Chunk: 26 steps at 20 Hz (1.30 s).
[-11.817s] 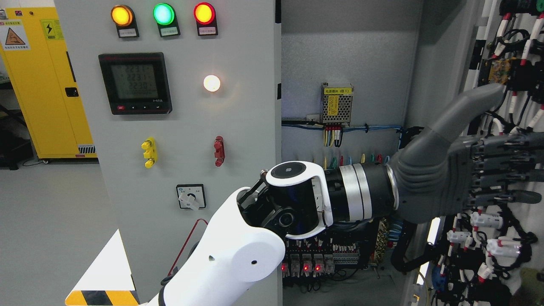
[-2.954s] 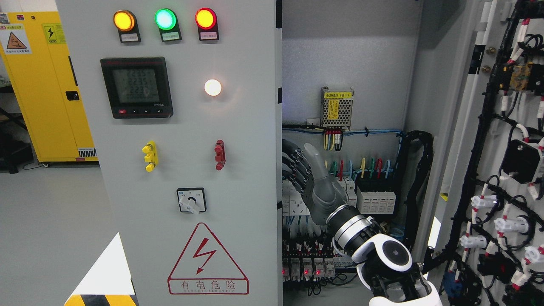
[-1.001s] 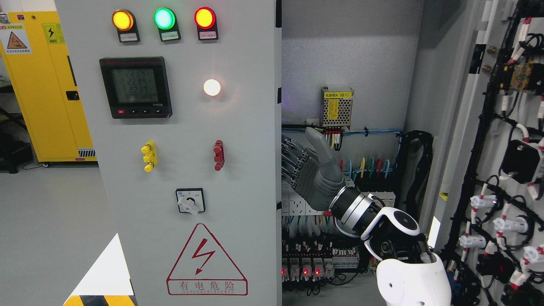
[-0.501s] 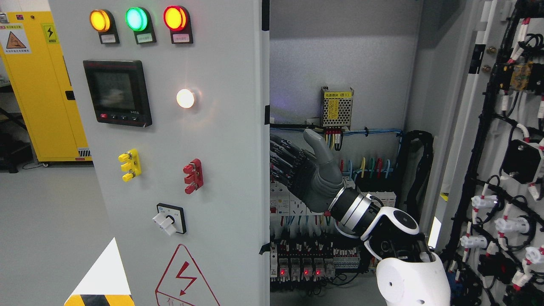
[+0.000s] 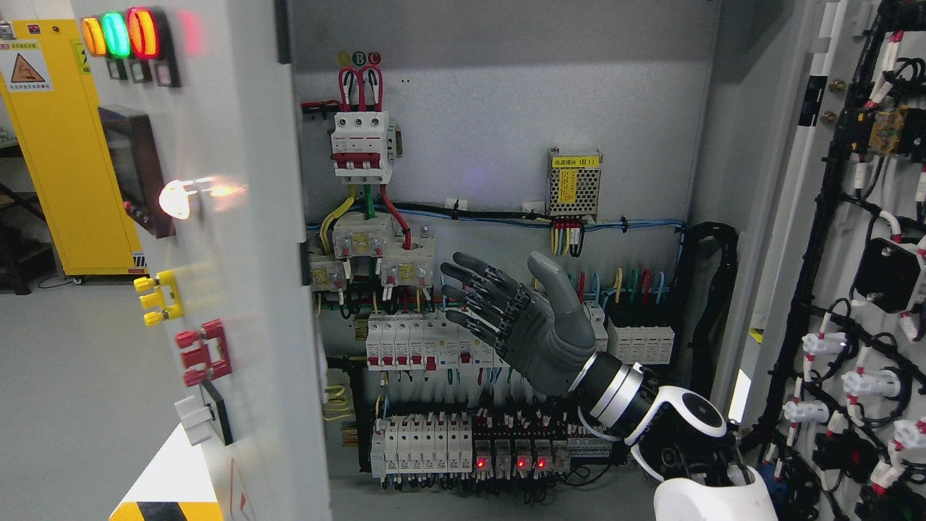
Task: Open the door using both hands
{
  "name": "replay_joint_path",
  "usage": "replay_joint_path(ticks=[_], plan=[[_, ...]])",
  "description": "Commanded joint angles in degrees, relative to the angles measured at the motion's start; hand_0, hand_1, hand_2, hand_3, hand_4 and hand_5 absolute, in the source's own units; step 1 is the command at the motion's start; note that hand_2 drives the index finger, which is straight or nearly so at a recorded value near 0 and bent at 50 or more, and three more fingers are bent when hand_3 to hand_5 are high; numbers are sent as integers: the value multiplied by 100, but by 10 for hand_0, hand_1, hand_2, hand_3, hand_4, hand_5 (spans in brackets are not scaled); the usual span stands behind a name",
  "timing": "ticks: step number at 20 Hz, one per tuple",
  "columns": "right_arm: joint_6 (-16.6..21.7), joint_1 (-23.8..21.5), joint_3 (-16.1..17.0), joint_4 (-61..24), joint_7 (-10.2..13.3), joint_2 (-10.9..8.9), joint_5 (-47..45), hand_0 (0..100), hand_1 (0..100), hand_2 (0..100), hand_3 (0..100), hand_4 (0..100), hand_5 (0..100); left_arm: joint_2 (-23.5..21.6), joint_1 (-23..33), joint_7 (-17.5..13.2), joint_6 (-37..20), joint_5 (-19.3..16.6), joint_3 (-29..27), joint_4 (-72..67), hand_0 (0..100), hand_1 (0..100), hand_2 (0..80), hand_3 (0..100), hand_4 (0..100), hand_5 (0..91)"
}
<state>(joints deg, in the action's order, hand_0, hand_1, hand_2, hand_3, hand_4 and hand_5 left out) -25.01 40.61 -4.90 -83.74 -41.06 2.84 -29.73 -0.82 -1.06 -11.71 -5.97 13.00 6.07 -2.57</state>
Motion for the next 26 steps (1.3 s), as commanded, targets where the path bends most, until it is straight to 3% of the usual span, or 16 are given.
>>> replay_joint_path(ticks=[1,7,12,19,23,26], plan=[[5,-509,-1134,-1153,-7,-196,-121,216,14,0,0,0,0,293,-202,-6,8,1,0,2,0,0,0,0,0,0],[58,-782,-2084,-1153,1,-134,-112,216,15,0,0,0,0,285,-246,-6,8,1,8,2,0,0,0,0,0,0],[31,-931,-2506,-1179,1,-108,-94,217,13,0,0,0,0,285,-246,-6,8,1,8,2,0,0,0,0,0,0],[-4,-932,-2963,-1127,10,393,133,217,13,0,0,0,0,276,-237,-6,8,1,0,-7,0,0,0,0,0,0],[14,-923,-3227,-1083,10,568,600,217,13,0,0,0,0,276,-237,-6,8,1,8,-7,0,0,0,0,0,0],[14,-896,-3359,-1083,28,569,617,217,13,0,0,0,0,276,-237,2,0,1,8,2,0,0,0,0,0,0]])
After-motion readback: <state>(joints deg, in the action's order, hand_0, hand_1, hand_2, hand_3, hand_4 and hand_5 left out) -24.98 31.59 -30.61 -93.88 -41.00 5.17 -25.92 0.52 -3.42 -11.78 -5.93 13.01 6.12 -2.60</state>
